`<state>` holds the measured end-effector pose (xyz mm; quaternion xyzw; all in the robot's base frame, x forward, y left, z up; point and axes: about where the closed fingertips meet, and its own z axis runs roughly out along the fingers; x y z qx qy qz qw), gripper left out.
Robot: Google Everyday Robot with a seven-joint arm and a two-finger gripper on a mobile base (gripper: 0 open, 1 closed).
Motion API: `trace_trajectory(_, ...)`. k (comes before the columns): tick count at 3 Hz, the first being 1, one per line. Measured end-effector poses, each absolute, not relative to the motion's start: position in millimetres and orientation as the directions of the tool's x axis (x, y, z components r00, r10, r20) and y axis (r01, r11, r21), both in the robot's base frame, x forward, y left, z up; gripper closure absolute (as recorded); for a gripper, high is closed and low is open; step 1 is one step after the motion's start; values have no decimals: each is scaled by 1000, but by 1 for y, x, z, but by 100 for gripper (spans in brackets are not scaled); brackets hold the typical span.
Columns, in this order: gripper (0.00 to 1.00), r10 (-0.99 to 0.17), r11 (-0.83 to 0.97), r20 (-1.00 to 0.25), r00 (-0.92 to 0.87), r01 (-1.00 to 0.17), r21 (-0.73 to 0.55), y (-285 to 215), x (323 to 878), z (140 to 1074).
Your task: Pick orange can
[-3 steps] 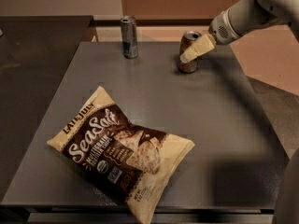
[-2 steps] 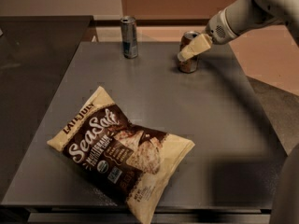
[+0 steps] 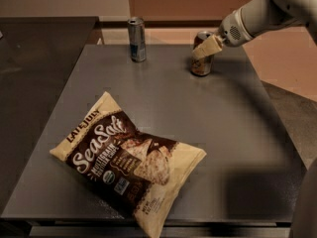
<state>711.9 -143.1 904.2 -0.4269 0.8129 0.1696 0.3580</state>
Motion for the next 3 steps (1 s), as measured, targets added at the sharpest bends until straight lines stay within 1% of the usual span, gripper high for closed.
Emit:
trace_trajectory(1,87,-574,553,-742,-346,-832,-40,-138,702,921)
trace_trajectory(2,100,-593,500,-762,-260,-861,-96,-129,683,962)
trace_trajectory(3,100,-618,438,-770,-161,-883,-167,-121,658,1008)
